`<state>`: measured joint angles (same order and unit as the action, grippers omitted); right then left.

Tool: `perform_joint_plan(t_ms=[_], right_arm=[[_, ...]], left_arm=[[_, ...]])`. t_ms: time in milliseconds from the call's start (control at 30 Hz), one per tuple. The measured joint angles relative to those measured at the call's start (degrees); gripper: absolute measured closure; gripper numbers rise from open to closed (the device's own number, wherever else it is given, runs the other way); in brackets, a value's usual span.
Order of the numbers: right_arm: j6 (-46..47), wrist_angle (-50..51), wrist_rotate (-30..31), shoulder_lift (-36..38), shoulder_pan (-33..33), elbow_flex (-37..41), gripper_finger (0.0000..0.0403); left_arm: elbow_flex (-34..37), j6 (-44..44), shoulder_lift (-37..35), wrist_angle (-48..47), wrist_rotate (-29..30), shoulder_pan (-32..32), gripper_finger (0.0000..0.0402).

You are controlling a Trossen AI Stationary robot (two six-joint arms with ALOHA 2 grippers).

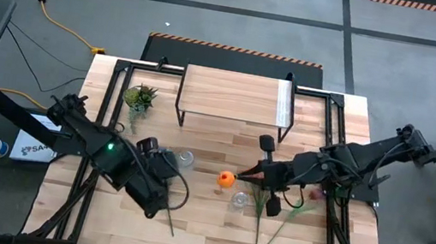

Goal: Pick and place flowers into a vace then onto a shelf
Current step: Put the orange flower into the right transparent vase

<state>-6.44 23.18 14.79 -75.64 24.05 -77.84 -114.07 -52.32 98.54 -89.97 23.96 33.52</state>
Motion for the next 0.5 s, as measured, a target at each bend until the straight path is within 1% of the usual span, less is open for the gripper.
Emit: perform_joint_plan(t_ms=[133,267,400,500], right_arm=[[5.4,2.2,4.7,0.0,1.1,0.0,0.0403],[10.8,2.4,9.9,-0.4,3.4,0.0,0.0403],[15.8,2.5,17.0,-1.1,6.3,0.0,0.0403],[19.1,2.4,23.4,-2.1,9.3,0.0,0.0403]], left_arm=[[3.6,-0.5,0.0,-0.1,-0.2,1.7,0.0165],[6.4,-0.5,0.0,0.0,-0.6,2.6,0.0165],[9.3,0.0,0.0,0.0,-2.8,2.9,0.0165],[11.4,0.0,0.0,0.0,-3.1,3.0,0.0165]])
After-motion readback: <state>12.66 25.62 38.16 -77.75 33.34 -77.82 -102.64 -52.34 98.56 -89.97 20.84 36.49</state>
